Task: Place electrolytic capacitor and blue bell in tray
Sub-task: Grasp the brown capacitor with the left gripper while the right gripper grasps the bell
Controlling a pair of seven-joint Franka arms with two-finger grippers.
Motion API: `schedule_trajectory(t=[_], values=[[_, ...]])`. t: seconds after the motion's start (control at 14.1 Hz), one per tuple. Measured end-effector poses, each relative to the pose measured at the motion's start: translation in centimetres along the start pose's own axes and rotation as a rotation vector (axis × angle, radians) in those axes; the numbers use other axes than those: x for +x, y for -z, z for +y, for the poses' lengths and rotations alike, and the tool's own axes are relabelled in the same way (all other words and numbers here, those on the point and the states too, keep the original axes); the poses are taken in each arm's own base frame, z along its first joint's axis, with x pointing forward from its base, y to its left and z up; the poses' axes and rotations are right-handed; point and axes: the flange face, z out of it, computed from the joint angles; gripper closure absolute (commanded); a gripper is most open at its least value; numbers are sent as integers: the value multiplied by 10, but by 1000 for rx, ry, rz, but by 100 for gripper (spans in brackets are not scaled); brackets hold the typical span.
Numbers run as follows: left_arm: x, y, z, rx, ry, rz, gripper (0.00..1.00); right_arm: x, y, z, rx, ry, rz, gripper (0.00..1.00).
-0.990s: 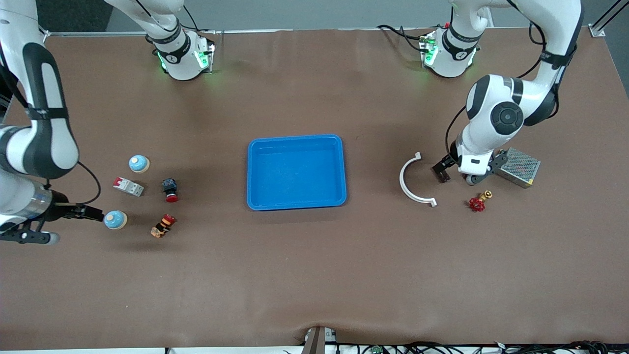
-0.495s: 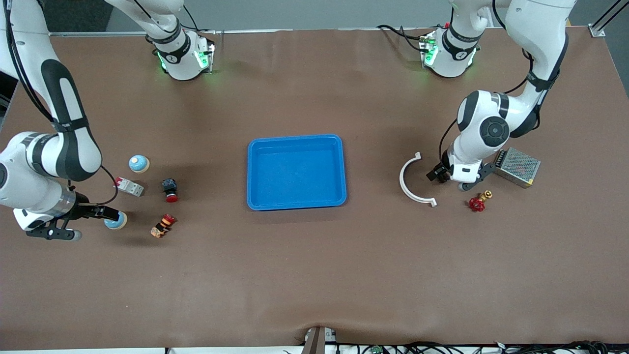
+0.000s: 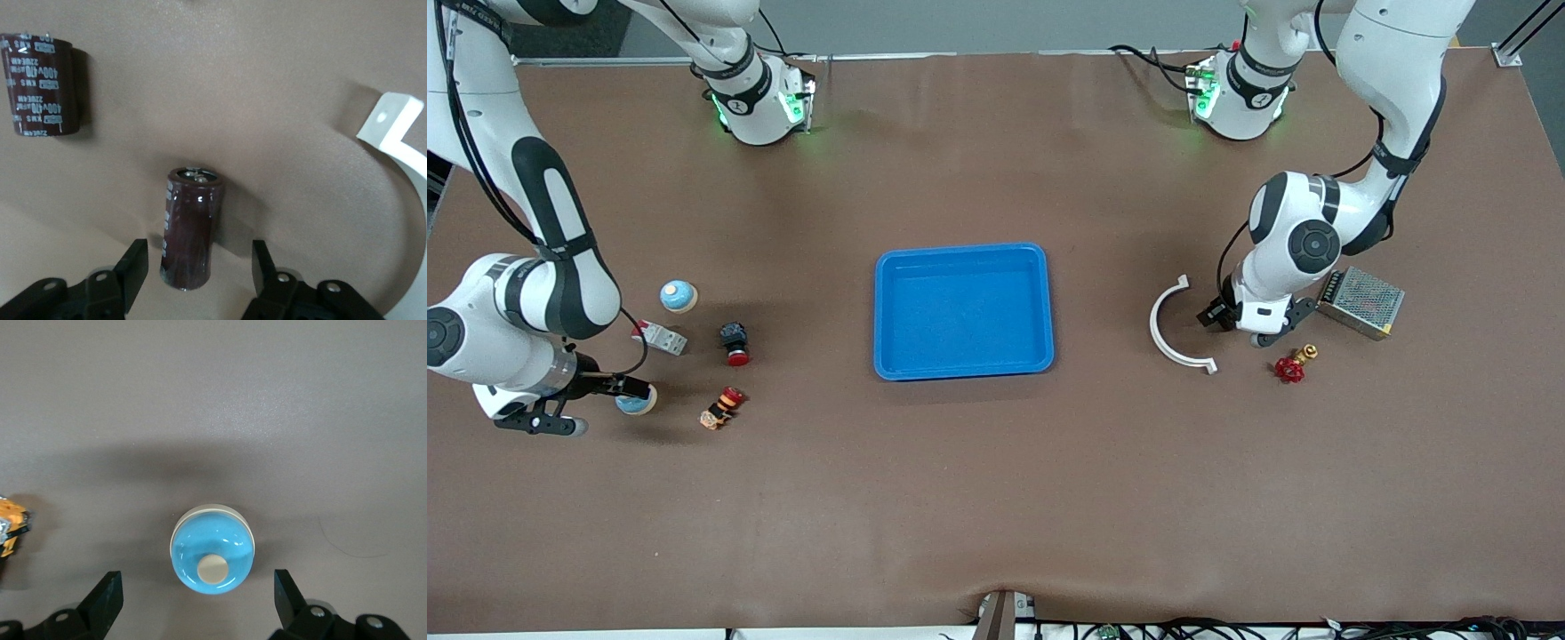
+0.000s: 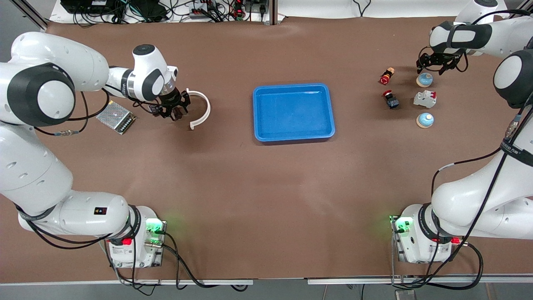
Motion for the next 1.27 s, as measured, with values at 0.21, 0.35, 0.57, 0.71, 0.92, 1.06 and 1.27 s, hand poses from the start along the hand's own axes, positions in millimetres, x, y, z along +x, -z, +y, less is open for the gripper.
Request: schedule_trajectory(t=[0.21, 0.35, 0.57, 0.71, 0.92, 1.06, 1.27], values=[[0, -1, 0, 1, 0, -1, 100, 0, -14, -1, 1, 2, -1, 0], [1, 0, 1, -1, 0, 1, 100, -1, -22, -1, 2, 2, -6, 0], [6, 12, 7, -21, 0, 20, 100, -1, -28, -1, 2, 3, -4, 0], [11, 31, 15, -33, 0, 35, 100, -1, -31, -1, 2, 2, -4, 0], [6, 64, 41, -47, 18, 47, 100, -2, -38, 3, -3, 3, -5, 0], [-11, 82, 69, -60, 35, 45, 100, -3, -42, 7, -9, 4, -8, 0], [-53, 109, 116, -75, 78, 40, 100, -3, -44, 9, -9, 2, -10, 37]])
